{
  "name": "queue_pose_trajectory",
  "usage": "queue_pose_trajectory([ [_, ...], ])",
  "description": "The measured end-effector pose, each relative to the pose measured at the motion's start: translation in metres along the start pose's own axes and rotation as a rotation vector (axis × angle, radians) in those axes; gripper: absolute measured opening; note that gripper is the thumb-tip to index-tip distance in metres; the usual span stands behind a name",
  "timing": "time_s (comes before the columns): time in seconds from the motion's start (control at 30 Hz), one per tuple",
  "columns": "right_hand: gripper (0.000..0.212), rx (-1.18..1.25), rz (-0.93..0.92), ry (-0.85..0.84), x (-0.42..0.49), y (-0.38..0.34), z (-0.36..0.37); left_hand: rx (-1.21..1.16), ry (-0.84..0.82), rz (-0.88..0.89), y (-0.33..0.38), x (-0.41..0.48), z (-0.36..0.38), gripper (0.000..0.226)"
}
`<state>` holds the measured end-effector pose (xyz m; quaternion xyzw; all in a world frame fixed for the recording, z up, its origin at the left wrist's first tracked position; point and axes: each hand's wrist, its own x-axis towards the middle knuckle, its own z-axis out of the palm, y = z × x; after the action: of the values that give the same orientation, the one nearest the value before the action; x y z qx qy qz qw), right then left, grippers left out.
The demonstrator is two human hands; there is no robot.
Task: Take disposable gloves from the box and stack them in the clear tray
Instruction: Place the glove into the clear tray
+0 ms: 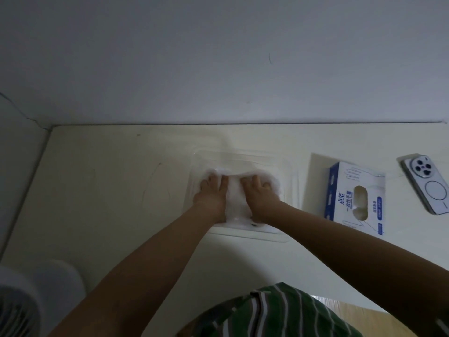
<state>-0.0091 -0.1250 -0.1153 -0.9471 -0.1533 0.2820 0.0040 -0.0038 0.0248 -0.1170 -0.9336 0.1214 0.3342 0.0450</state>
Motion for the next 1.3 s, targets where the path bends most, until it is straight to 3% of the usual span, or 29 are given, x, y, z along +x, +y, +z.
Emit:
queue_pose_trajectory([
  [0.13, 0.097, -0.024, -0.007, -0.040, -0.006, -0.002, -0.007, -0.017, 0.022, -0.001, 0.001, -0.005, -0.008, 0.109],
  [0.23, 0.099, 0.129, -0.039, -0.102, -0.021, 0.001, -0.029, -0.074, 0.098, -0.063, 0.005, -0.014, -0.025, 0.086],
  [0.37, 0.049, 0.211, -0.164, 0.139, -0.043, 0.018, -0.072, -0.165, 0.443, -0.093, 0.024, -0.023, -0.054, 0.031],
  [0.47, 0.023, 0.385, -0.108, 0.333, -0.061, 0.047, -0.095, -0.314, 0.597, -0.034, 0.054, -0.027, -0.078, 0.015],
  [0.53, 0.018, 0.464, -0.024, 0.435, -0.075, 0.077, -0.097, -0.371, 0.625, 0.056, 0.081, -0.026, -0.090, 0.012],
  [0.67, 0.017, 0.505, 0.197, 0.476, -0.098, 0.149, -0.074, -0.520, 0.598, 0.175, 0.135, -0.017, -0.102, 0.009],
  [0.83, 0.011, 0.436, 0.387, 0.255, -0.123, 0.206, -0.016, -0.508, 0.407, 0.309, 0.198, 0.004, -0.094, 0.006],
  [0.97, 0.030, 0.296, 0.402, 0.168, -0.124, 0.209, 0.012, -0.372, 0.246, 0.372, 0.232, 0.020, -0.071, 0.021],
  [1.13, 0.028, 0.157, 0.382, 0.194, -0.115, 0.209, 0.023, -0.289, 0.201, 0.395, 0.249, 0.029, -0.055, 0.023],
  [1.3, 0.018, 0.169, 0.326, 0.231, -0.115, 0.218, 0.022, -0.271, 0.194, 0.339, 0.253, 0.033, -0.050, 0.039],
])
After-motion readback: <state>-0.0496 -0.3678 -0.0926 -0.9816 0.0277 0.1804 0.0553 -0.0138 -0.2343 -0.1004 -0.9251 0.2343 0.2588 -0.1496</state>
